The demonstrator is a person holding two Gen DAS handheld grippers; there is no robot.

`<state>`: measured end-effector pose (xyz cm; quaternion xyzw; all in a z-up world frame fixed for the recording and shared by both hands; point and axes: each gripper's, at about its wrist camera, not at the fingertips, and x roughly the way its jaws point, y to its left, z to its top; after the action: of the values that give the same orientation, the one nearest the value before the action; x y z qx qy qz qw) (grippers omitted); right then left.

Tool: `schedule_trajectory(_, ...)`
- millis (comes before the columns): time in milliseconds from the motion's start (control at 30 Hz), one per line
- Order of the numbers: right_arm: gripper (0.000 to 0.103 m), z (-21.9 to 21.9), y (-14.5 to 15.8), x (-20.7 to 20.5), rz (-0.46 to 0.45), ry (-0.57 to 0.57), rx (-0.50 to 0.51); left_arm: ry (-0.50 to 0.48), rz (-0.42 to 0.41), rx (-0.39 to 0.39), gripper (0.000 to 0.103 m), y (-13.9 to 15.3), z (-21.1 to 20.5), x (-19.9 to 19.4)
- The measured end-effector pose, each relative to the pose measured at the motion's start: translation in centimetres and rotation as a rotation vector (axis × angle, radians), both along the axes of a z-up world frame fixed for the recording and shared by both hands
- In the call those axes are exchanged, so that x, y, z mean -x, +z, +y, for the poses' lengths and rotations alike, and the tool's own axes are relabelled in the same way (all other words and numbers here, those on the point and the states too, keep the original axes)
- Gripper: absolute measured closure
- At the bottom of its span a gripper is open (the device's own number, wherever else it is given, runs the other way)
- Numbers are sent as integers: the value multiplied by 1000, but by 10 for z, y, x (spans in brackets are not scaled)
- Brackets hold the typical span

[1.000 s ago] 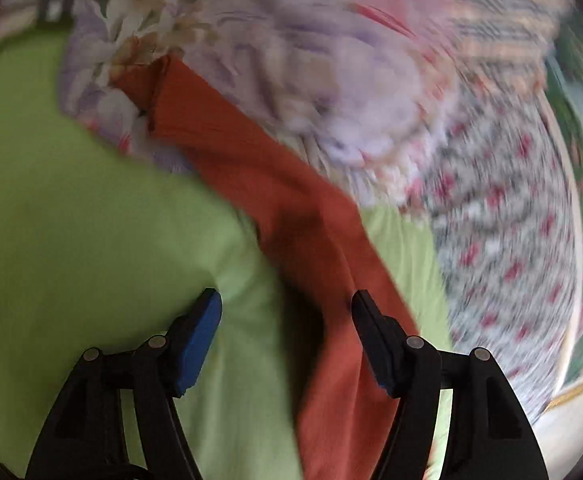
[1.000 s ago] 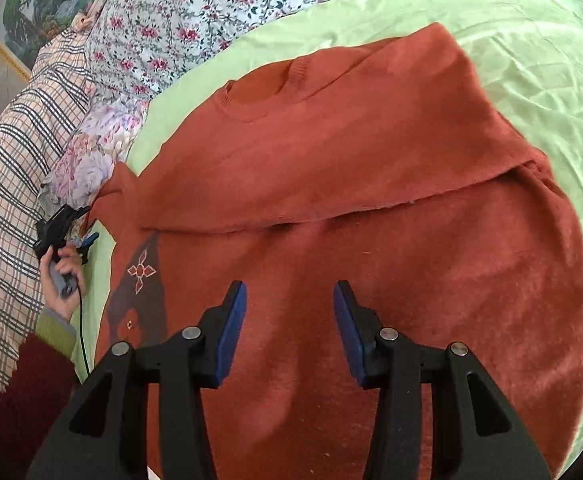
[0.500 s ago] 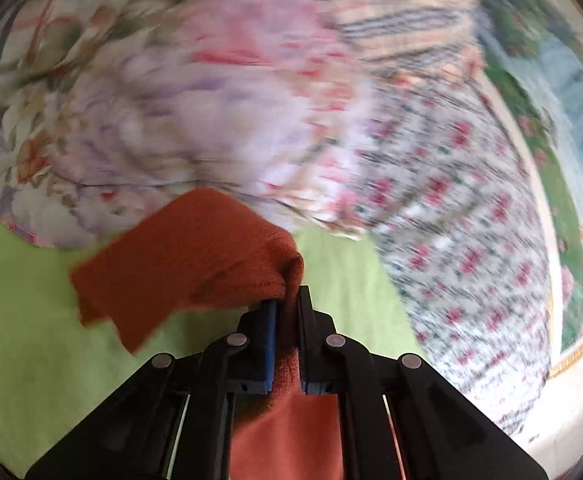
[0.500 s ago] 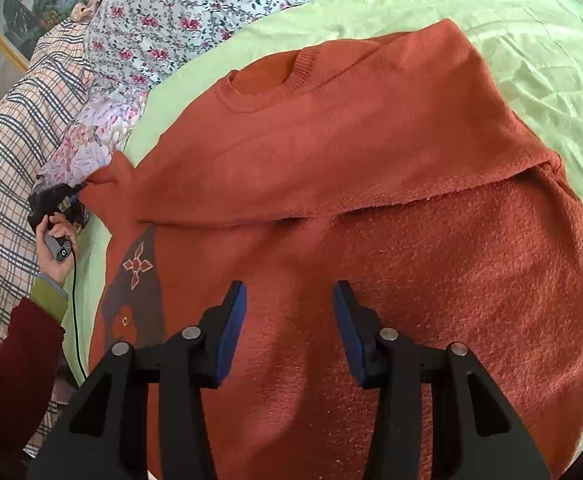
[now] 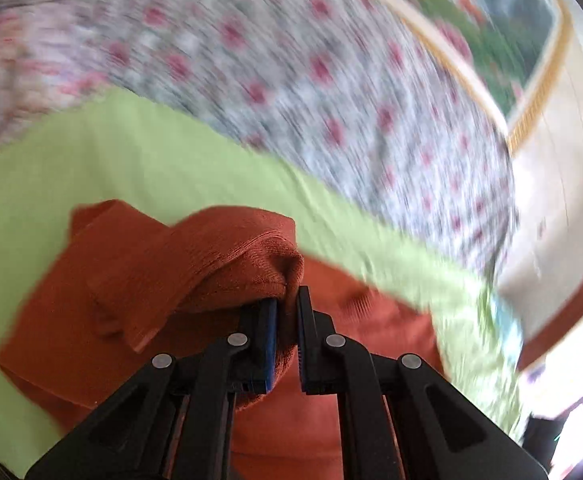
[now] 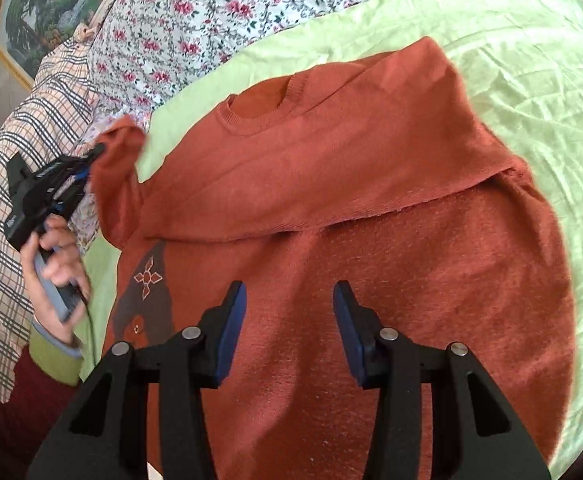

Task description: Fold small clothes

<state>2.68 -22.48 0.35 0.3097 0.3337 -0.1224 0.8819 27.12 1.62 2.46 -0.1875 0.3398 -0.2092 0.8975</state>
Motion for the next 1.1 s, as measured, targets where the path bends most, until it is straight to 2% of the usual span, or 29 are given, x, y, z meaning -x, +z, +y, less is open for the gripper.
schedule_trajectory(100,56,-7,1,9,-5,-20,-4,-80,47,-116,94,-26,-51,0)
schedule_trajectory(167,56,-11,3,15,-9,-38,-7,-120,87,-156,89,-43,-71,0)
schedule_trajectory(233,56,-14,6,18,-15,-47,-8,-145,124,-176,76,-53,-78,3)
schedule_trajectory(300,56,-17,9,19,-23,-50,-9,-160,136,-188,70,-59,-78,15)
schedule_trajectory(333,56,-17,11,17,-29,-47,-9,-168,133,-190,61,-59,-75,23)
schedule_trajectory(400,56,-17,15,10,-38,-34,-8,-166,125,-209,48,-57,-64,43)
schedule_trajectory(533,56,-9,21,-19,-53,19,-11,-141,103,-243,47,-50,-25,80)
schedule_trajectory(633,56,4,26,-48,-66,82,-1,-33,101,-280,47,-49,21,95)
schedule_trajectory(733,56,26,32,-85,-70,156,41,112,134,-305,47,-55,68,91)
schedule_trajectory(867,56,59,37,-141,-49,275,160,216,202,-295,47,-72,106,70)
schedule_trajectory(967,56,85,36,-183,-1,350,331,251,230,-282,47,-81,117,60)
schedule_trajectory(1100,39,116,20,-224,72,428,602,269,222,-289,46,-82,113,55)
